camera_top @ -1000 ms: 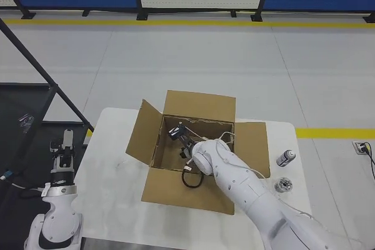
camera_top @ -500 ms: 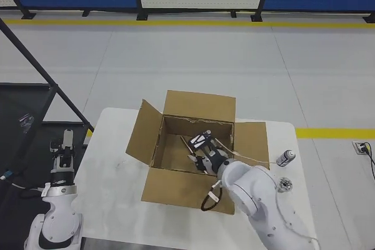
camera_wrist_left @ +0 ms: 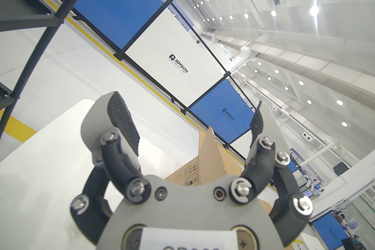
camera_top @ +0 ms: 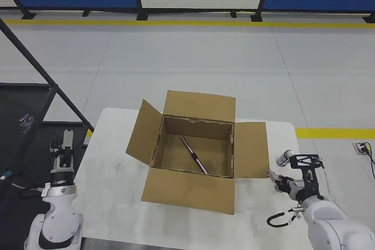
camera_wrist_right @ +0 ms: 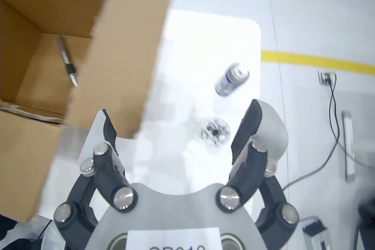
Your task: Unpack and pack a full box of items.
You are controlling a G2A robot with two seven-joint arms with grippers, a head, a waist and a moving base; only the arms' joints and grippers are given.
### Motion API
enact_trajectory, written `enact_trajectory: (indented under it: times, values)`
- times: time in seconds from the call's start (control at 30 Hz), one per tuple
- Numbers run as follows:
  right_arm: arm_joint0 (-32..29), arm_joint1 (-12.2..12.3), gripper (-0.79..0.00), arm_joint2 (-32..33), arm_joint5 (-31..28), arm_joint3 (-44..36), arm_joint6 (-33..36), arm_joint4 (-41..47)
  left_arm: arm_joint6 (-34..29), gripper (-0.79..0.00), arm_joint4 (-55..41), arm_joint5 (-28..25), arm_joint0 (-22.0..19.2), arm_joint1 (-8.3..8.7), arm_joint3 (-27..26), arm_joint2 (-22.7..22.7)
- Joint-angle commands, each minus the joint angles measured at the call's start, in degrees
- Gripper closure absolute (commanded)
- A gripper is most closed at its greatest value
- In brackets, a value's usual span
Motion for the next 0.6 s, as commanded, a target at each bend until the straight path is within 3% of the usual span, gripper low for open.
enact_trajectory:
  times: [0.0, 0.23, 0.53, 0.57]
  values:
    - [-0.9, 0.1, -0.785, 2.9, 0.3, 3.6, 0.5, 2.0, 0.0, -0.785, 0.0, 0.0, 0.0, 0.00, 0.0, 0.0]
    - [3.7, 0.5, -0.785, 4.1, -0.8, 17.7, -0.8, 7.4, 0.0, -0.785, 0.0, 0.0, 0.0, 0.00, 0.0, 0.0]
    - [9.5, 1.0, -0.785, 1.8, -3.4, 25.6, -0.7, 8.4, 0.0, -0.785, 0.0, 0.0, 0.0, 0.00, 0.0, 0.0]
    - [10.1, 1.1, -0.699, 1.5, -3.6, 26.4, -0.5, 8.4, 0.0, -0.785, 0.0, 0.0, 0.0, 0.00, 0.0, 0.0]
